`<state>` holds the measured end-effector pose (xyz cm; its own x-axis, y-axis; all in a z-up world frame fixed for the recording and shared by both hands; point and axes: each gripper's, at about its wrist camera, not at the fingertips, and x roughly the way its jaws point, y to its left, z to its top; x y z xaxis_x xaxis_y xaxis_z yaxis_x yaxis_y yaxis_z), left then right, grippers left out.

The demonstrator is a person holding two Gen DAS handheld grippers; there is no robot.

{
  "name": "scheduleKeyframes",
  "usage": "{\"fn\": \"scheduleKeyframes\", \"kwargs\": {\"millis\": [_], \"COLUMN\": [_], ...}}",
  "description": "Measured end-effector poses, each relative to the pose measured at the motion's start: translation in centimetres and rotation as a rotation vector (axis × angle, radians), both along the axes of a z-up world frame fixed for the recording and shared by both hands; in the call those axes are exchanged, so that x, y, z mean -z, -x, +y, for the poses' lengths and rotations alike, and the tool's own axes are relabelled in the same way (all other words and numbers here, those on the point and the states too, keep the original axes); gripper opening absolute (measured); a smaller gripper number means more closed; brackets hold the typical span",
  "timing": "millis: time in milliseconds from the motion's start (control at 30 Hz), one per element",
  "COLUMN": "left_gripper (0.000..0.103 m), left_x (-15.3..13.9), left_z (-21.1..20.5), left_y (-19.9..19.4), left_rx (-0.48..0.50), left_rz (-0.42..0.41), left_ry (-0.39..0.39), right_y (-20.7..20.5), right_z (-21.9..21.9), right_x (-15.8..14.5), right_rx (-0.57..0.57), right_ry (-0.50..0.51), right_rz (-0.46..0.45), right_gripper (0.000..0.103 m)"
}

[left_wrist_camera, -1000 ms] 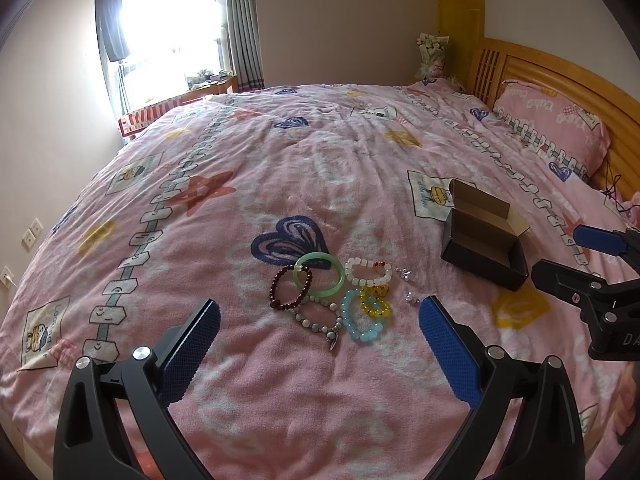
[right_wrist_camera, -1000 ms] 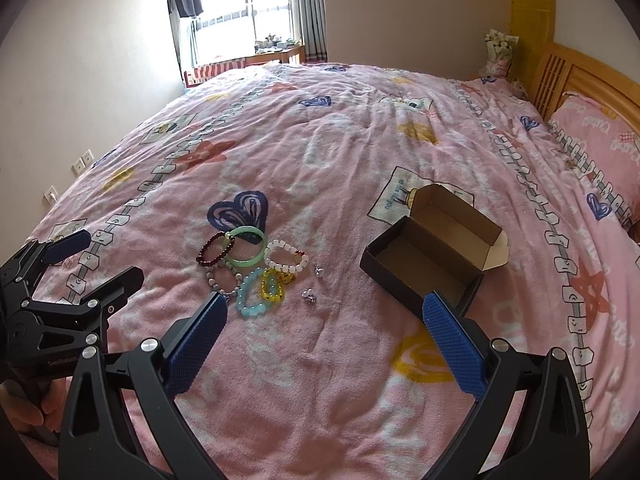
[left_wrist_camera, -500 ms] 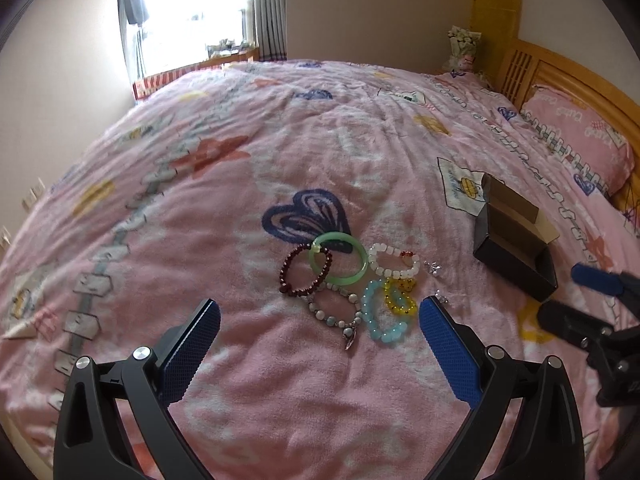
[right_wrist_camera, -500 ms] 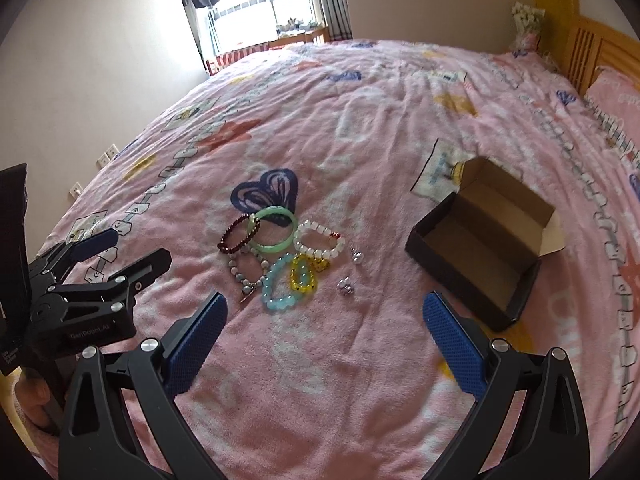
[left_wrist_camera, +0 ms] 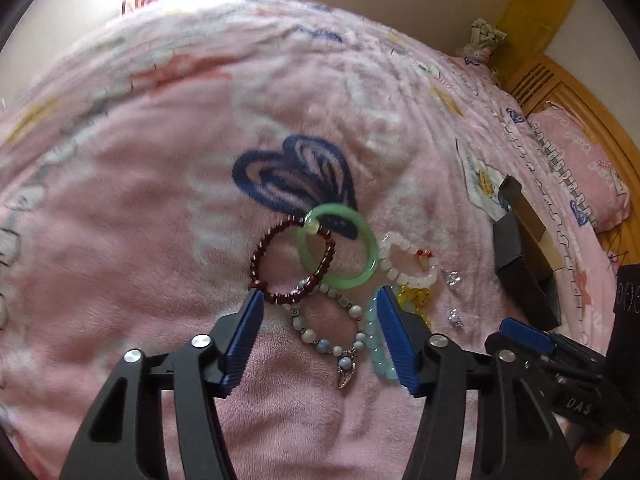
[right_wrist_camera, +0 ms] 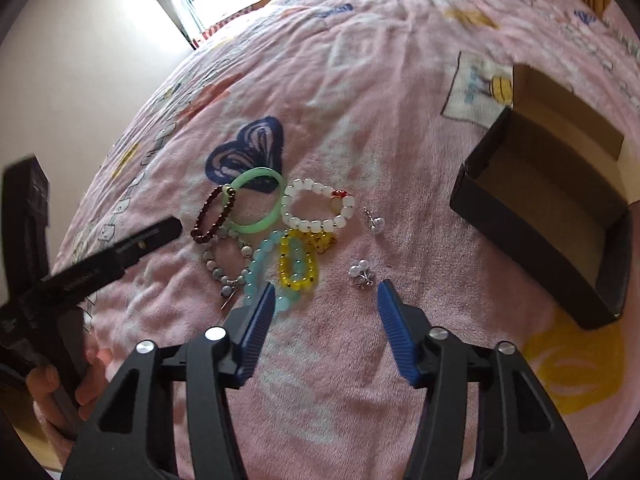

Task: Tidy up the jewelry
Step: 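Grasp the dark red bead bracelet with the left tool while the right tool grasps a silver earring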

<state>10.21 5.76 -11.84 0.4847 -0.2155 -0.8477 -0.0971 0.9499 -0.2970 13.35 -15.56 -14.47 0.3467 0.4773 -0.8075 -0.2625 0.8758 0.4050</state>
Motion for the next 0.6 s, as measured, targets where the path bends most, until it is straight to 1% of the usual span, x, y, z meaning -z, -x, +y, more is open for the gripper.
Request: {"fn": "scheduleKeyframes", "kwargs": {"millis": [33,67,100,167,200,267,300,433,533,600], "left_gripper": [0.050,0.045,0.043,0.035,0.034,0.034,0.034,0.034,0.034,0.034], "left_x": [0.7,1.6,2.3,3.4,3.7,3.6,3.5,3.7,4.0,4.1], "left_z": [0.5,1.2,2.0,3.1,3.7,4.1,4.3,4.6,4.9,5.3], "left_y": [-0.3,-0.5,-0.6,-0.8,-0.9,-1.0,-1.0,-1.5,-2.3,-2.4], "left_rx": [0.003,-0.004,-0.020,-0.052,-0.059,-0.062,-0.067,-0.082,-0.075,-0.082], "left_rz": [0.019,0.039,0.055,0.076,0.077,0.060,0.053,0.045,0.046,0.041], "left_ry": [0.029,0.068,0.098,0.124,0.153,0.179,0.180,0.198,0.203,0.228], "right_y": [-0.4,-0.8,-1.1,-1.7,-1.9,-2.3,-2.4,-3.0,-3.1,-3.0], "right_z": [-0.2,-0.4,-0.5,-0.7,-0.7,-0.8,-1.0,-1.6,-1.6,-1.8], "right_x": [0.4,0.7,1.0,1.9,2.3,3.0,3.3,5.2,5.5,5.4], "right_rx": [0.000,0.002,0.004,0.007,0.006,0.008,0.025,0.074,0.075,0.079], "right_ry": [-0.016,-0.027,-0.031,-0.038,-0.044,-0.076,-0.103,-0.153,-0.174,-0.182], "right_rz": [0.009,0.018,0.026,0.046,0.055,0.062,0.060,0.094,0.099,0.092], "right_gripper": [0.047,0.045,0.042,0.040,0.039,0.039,0.037,0.037,0.037,0.037]}}
